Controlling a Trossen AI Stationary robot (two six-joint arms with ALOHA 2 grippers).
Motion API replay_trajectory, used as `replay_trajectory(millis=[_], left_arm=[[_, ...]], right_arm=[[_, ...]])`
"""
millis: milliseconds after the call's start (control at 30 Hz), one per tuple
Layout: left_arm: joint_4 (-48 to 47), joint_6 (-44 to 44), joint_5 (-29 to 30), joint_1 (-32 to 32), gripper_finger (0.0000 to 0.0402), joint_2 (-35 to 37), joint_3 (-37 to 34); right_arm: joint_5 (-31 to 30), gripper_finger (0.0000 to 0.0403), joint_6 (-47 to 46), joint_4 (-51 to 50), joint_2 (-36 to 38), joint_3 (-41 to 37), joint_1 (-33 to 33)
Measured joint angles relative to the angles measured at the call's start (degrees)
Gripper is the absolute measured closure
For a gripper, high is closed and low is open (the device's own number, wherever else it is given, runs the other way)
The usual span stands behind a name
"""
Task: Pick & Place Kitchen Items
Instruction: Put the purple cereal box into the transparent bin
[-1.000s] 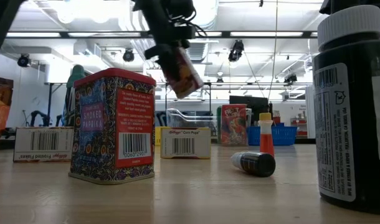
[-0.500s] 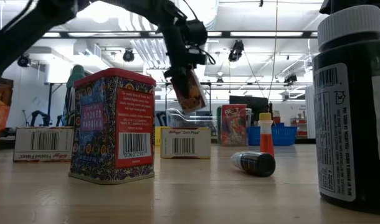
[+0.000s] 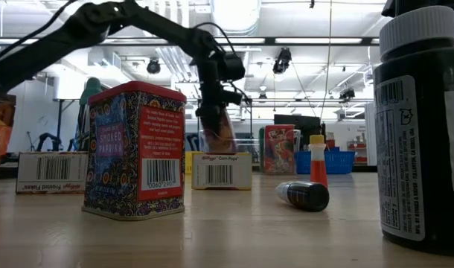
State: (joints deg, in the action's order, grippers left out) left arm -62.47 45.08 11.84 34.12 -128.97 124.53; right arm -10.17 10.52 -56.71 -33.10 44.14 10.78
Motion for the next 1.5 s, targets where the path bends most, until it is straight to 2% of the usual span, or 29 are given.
replay_trajectory(millis=[367,767,1167,1500], left_arm=[[0.80,-0.31,-0.16,0.21,0.0239,-4.02,-0.07],[0.85,-2.01,0.59,0.25,0.0237,-4.61,-0.17],[0.72,-2.53,2.88,0.21,0.0162,-4.61,-0.17],[-1.36,-2.33,3.34,0.05,0.0158,-3.59,0.92]], right_arm=[[0.00,0.0394,0.00,0.02,0.01,0.00,0.01],[0.00,0.0394,0.00,0.02,0.00,0.00,0.01],[0.01,0.0394,0.00,0.00,0.01,0.00,-0.01],[0.02,0.0394,0.00,0.02,0.02,0.00,0.01]])
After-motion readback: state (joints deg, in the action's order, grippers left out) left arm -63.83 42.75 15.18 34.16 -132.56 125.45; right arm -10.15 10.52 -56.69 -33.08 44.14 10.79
